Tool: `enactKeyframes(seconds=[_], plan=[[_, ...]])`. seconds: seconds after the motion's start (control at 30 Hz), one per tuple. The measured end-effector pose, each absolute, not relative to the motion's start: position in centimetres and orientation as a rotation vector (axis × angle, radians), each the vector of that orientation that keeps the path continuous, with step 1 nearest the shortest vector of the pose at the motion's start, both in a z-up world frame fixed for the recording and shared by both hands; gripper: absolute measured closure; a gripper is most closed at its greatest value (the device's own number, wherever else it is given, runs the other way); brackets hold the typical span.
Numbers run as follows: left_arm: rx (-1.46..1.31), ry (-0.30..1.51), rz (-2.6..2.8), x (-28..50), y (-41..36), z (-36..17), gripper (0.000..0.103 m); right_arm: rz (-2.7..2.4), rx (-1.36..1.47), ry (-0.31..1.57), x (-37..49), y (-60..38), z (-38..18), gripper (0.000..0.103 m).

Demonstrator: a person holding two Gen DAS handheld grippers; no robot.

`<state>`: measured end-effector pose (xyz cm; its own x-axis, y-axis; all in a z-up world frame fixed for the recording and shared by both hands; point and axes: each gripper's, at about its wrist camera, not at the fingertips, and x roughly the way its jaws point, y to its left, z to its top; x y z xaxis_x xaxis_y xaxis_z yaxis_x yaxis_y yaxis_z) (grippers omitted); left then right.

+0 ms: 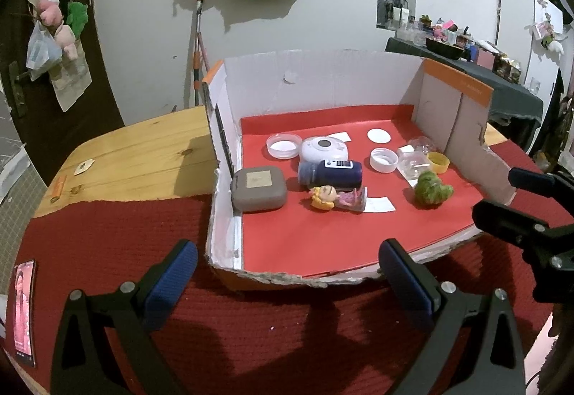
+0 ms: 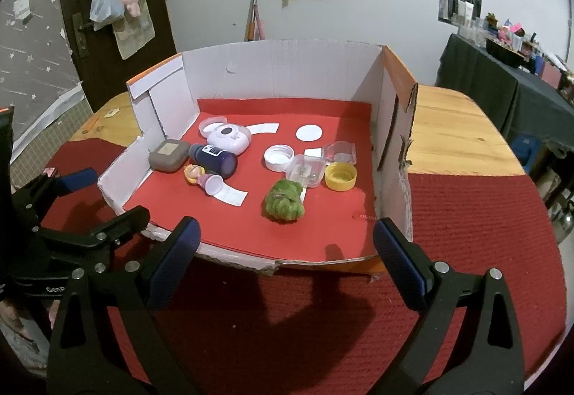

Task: Organize objects
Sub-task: 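Withdraw both open tools out of the box away from the items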

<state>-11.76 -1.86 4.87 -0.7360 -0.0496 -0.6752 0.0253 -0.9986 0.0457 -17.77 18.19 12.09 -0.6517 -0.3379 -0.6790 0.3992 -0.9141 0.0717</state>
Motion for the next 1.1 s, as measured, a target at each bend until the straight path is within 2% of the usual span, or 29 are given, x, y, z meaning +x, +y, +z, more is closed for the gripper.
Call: enactKeyframes(seconds=[0.73,0.83,1.1], plan=[[1.099,-0.024,-2.887,-9.7,-1.6,6.0,0.0,-2.516,0.974,0.089,-15.8,18.8,13.5,0.004],[1.109,-0.024,-2.89,-9.0,-1.2,5.8,0.0,-2.518,0.973,0.083,-15.3,19.0,13.6,0.0],[1.159,0.022,-2.888,-8.0,-1.0,4.7,0.0,-2.517,0.979,0.076,-14.1,19.4,13.1,0.0]])
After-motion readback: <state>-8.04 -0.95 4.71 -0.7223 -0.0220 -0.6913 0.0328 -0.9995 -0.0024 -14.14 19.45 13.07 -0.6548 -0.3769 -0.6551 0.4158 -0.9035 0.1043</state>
